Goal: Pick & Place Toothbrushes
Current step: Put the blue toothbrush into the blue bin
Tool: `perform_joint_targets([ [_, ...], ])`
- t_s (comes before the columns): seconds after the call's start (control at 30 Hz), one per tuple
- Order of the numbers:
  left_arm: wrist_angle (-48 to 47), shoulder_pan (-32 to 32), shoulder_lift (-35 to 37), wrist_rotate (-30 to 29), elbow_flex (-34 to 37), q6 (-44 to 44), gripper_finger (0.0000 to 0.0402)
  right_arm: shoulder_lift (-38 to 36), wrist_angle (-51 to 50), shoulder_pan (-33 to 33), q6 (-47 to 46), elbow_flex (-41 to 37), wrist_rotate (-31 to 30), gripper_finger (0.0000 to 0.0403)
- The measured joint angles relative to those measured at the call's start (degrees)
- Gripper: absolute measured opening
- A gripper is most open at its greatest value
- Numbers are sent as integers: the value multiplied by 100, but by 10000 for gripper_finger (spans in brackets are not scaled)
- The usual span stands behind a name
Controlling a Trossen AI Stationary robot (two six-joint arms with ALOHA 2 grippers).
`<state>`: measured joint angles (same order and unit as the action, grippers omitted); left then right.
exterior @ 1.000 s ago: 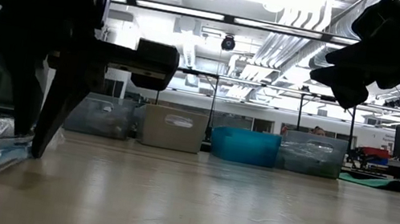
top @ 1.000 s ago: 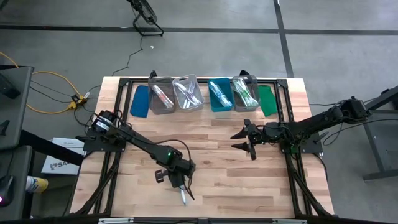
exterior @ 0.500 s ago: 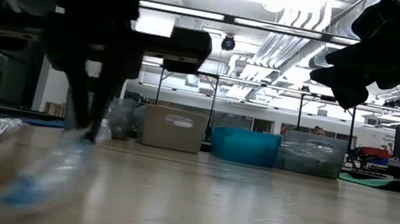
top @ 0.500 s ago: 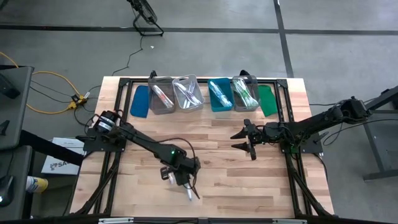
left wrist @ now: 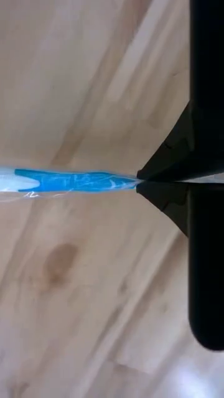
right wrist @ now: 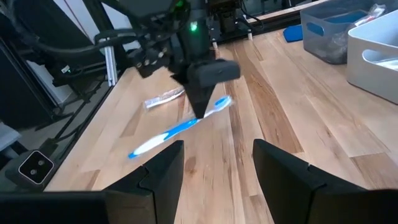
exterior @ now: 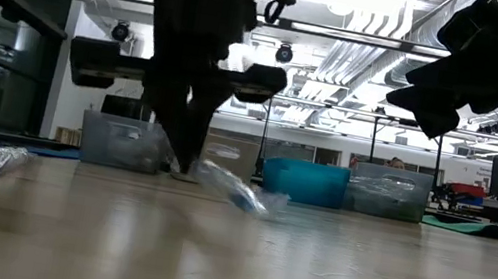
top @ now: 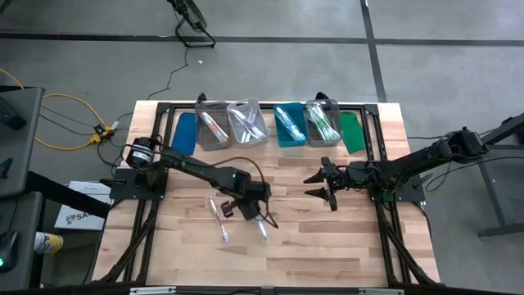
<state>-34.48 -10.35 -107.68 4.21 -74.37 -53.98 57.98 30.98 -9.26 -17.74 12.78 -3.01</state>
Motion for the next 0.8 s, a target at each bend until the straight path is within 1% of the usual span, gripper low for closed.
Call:
perform_joint_targets([
  [0.1, 108, 145, 117, 14, -7, -107, 1, 0, -17, 0, 0, 0, 0, 185],
  [0.17, 20, 254, 255, 8, 6, -130, 0, 0, -26, 0, 2, 0, -2, 185],
  [0.3, 211, 500, 501, 7, 70, -181, 0, -1, -96, 0, 42, 1, -220, 185],
  [0.37, 519, 623, 623, 85, 156, -218, 0, -2, -127, 0, 59, 6, -299, 185],
  [0.57, 1062, 973, 1075, 246, 769, -192, 0, 7, -105, -1, 57, 2, -305, 185],
  [0.63, 1591, 1076, 1245, 275, 987, -130, 0, 9, -78, -1, 56, 1, -328, 185],
  [0.67, 1699, 1129, 1358, 297, 1107, -126, 0, 10, -26, -14, 76, 0, -365, 185],
  [0.8, 2414, 1262, 1729, 293, 1487, -81, 0, 46, 65, -156, 229, 0, -667, 185],
])
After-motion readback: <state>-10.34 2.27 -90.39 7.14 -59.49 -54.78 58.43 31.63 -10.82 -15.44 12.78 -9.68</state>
